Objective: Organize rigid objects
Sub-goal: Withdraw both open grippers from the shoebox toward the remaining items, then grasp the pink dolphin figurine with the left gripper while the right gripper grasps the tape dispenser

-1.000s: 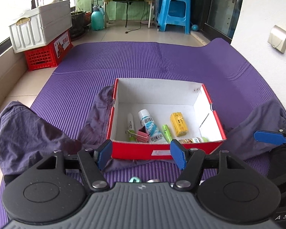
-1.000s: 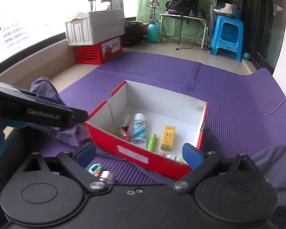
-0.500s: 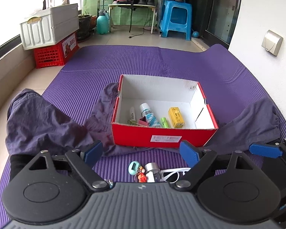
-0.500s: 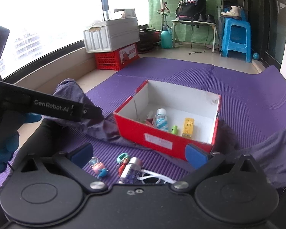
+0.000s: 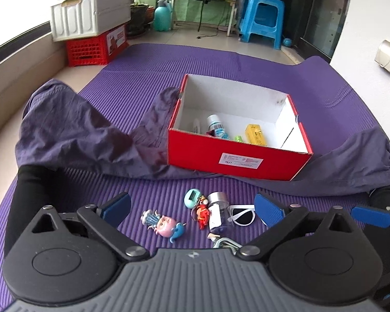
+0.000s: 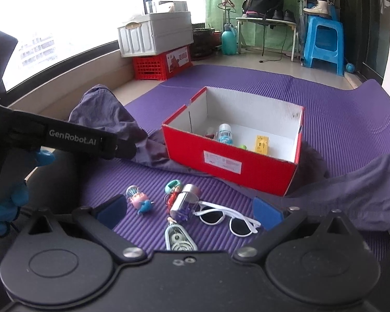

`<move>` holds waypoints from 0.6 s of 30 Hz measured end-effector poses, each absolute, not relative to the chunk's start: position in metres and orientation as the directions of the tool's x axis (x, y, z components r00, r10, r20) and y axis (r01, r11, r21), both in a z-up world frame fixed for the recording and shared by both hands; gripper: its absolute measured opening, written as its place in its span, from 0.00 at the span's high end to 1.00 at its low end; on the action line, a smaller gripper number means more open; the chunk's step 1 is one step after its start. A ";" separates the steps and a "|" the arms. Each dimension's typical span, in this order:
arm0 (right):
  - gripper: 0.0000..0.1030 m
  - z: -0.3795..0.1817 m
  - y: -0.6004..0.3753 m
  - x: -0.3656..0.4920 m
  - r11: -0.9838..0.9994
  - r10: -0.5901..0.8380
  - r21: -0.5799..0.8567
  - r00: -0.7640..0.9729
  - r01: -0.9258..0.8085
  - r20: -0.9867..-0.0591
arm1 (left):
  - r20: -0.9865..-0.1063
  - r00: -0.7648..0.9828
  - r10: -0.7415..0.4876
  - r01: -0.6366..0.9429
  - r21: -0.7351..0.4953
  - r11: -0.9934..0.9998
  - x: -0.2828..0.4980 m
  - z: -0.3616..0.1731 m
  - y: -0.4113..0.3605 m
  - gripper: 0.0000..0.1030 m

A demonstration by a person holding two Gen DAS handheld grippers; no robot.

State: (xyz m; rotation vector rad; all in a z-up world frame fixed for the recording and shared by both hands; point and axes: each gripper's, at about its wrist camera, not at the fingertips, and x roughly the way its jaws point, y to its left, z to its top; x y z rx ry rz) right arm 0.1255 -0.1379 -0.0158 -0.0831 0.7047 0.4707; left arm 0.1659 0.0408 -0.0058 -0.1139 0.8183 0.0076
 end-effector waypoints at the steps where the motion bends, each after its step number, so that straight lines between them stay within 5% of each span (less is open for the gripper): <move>1: 0.00 -0.017 -0.138 0.125 0.892 0.388 0.083 0.660 -0.444 -0.643 | -0.730 0.683 -0.033 -0.054 -0.096 0.994 0.165 -0.008 0.041 0.01; 18: 0.03 -0.067 -0.129 0.128 0.890 0.380 0.109 0.587 -0.443 -0.715 | -0.828 0.559 0.034 -0.105 -0.030 0.994 0.178 -0.074 0.041 0.01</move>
